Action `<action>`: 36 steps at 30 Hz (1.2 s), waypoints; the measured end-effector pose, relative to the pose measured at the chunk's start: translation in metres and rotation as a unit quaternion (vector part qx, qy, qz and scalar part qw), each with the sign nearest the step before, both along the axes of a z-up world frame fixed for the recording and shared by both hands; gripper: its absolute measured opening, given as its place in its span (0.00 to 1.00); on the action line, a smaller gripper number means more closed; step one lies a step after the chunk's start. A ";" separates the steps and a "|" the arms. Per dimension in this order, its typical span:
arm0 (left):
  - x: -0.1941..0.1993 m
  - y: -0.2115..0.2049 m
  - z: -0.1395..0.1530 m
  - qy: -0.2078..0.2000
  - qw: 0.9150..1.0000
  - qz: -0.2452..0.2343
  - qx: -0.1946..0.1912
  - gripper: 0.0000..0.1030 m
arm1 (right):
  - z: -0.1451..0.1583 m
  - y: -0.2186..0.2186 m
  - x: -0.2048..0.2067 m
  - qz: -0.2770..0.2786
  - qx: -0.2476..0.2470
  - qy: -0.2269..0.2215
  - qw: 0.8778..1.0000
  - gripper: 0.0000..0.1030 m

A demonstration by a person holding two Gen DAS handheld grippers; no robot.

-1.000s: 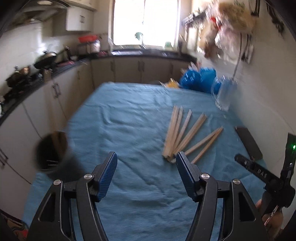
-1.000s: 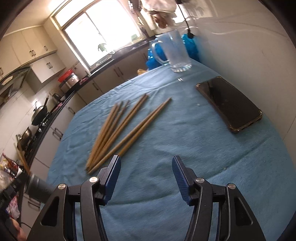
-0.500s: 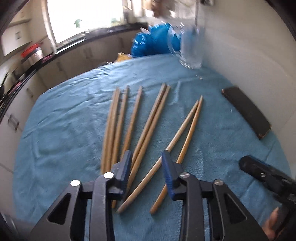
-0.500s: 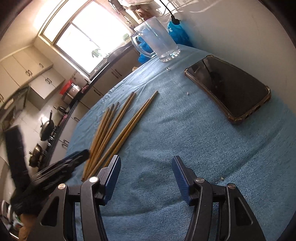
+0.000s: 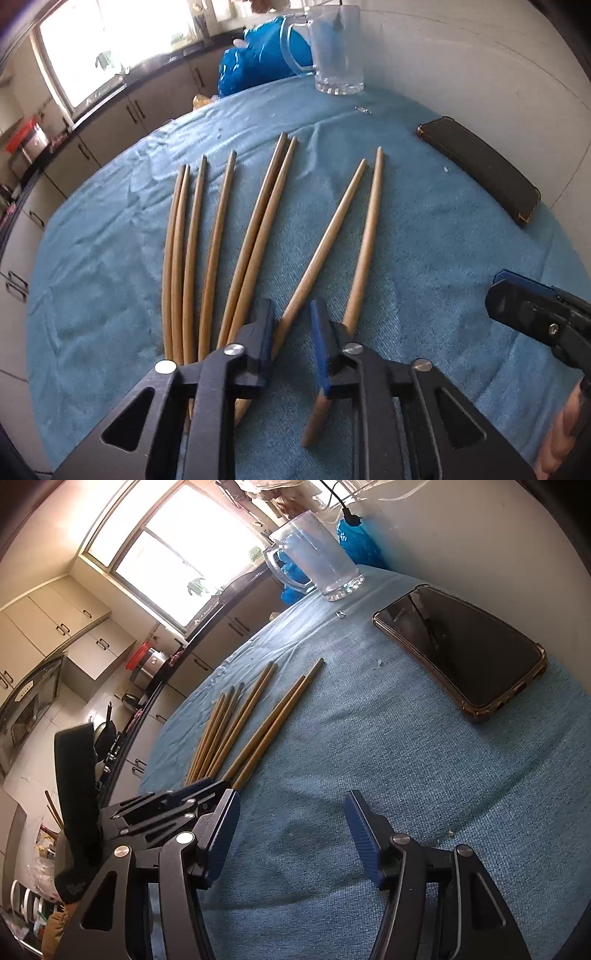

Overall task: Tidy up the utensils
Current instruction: 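Move the left gripper back to the chopsticks and close on one, then close the right gripper on another chopstick while the left gripper holds its chopstick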

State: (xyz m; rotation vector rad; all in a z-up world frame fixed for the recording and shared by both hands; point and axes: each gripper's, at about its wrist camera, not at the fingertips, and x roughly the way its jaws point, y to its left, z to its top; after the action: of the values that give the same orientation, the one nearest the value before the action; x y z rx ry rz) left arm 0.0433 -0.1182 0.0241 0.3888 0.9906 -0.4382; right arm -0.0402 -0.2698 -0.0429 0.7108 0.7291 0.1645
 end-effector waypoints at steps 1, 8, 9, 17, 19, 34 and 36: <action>0.001 0.001 0.000 0.005 1.000 0.006 -0.004 0.10 | 0.000 0.000 0.000 0.000 -0.001 0.000 1.000 0.62; -0.021 0.031 0.003 0.064 0.994 0.061 -0.069 0.07 | 0.001 0.003 0.003 0.003 -0.017 -0.002 1.000 0.62; -0.029 0.036 0.003 0.074 0.992 0.069 -0.081 0.07 | 0.002 0.004 0.004 0.005 -0.023 0.000 1.000 0.62; -0.088 0.094 0.003 0.088 0.982 0.115 -0.121 0.07 | 0.019 0.029 0.047 0.070 -0.081 0.067 0.992 0.62; -0.096 0.103 0.003 0.088 0.980 0.122 -0.129 0.07 | 0.023 0.041 0.065 0.075 -0.118 0.075 0.987 0.62; -0.132 0.130 0.002 0.180 0.950 0.162 -0.195 0.07 | 0.026 0.079 0.043 0.160 -0.225 0.185 0.943 0.11; -0.139 0.133 0.002 0.190 0.948 0.157 -0.199 0.07 | 0.023 0.078 0.022 0.181 -0.231 0.200 0.935 0.11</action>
State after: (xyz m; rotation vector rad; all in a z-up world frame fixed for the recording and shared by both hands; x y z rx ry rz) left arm -0.0956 0.0148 0.0265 -0.2283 1.2802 -0.4173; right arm -0.0178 -0.1916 -0.0194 0.1473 1.2397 0.1765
